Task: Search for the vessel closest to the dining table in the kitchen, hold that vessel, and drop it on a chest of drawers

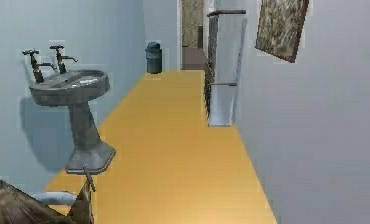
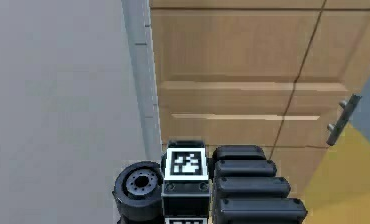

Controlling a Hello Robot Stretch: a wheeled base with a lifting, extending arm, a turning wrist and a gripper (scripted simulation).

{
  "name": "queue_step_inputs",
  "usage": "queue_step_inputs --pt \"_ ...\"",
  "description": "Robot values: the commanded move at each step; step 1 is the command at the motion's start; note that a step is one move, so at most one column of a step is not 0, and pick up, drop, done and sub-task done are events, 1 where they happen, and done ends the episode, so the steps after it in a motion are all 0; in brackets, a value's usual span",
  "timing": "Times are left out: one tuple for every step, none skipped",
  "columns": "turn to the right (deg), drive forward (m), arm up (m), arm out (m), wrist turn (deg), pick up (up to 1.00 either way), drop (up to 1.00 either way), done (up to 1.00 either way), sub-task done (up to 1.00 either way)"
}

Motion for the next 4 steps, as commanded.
queue_step_inputs --pt "0.0 1.00 0.00 0.00 0.0 0.00 0.00 0.00 0.00" --pt "0.0 1.00 0.00 0.00 0.0 0.00 0.00 0.00 0.00" --pt "-3.0 0.00 0.00 0.00 0.0 0.00 0.00 0.00 0.00" --pt "0.0 0.35 0.00 0.00 0.0 0.00 0.00 0.00 0.00"
